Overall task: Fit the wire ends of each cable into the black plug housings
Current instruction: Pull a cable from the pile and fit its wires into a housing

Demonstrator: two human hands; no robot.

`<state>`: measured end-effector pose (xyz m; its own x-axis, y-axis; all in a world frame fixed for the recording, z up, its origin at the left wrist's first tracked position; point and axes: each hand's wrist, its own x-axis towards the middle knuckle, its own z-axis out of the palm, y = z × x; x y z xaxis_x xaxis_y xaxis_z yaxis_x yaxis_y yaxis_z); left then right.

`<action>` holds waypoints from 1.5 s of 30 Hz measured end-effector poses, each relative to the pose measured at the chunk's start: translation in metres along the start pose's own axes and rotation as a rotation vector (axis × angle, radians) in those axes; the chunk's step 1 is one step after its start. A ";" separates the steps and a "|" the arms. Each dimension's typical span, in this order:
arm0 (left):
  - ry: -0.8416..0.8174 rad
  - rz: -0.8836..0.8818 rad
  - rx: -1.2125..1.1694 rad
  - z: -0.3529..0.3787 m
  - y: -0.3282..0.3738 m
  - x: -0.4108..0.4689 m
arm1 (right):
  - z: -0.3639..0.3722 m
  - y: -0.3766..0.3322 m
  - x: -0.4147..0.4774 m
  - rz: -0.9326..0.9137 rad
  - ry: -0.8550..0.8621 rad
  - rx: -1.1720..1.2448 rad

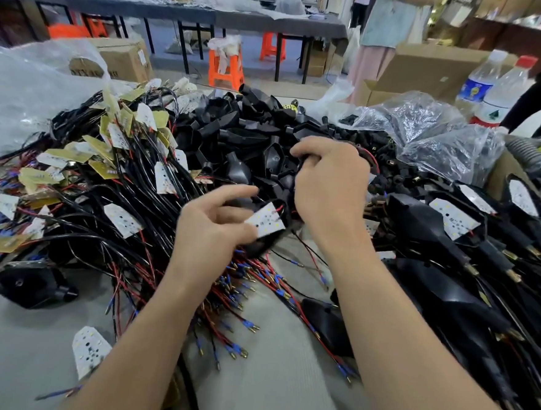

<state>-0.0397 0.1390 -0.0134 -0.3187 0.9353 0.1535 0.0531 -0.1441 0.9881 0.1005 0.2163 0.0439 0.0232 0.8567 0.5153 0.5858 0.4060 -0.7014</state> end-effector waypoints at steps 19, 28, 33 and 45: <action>0.062 -0.086 0.158 0.024 -0.020 0.003 | 0.016 0.036 -0.071 0.222 -0.261 0.447; 0.186 -0.187 -0.177 0.021 -0.012 0.005 | -0.004 0.033 -0.081 0.151 -0.651 0.299; 0.084 -0.207 -0.105 0.023 -0.011 0.005 | 0.000 0.040 -0.071 0.347 -0.349 0.470; -0.255 -0.193 -0.058 0.030 -0.011 -0.006 | 0.008 0.041 -0.043 0.506 -0.207 0.799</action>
<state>-0.0098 0.1449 -0.0252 -0.0703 0.9969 -0.0356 -0.0419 0.0328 0.9986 0.1168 0.1984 -0.0112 -0.0664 0.9977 0.0166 -0.1795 0.0045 -0.9838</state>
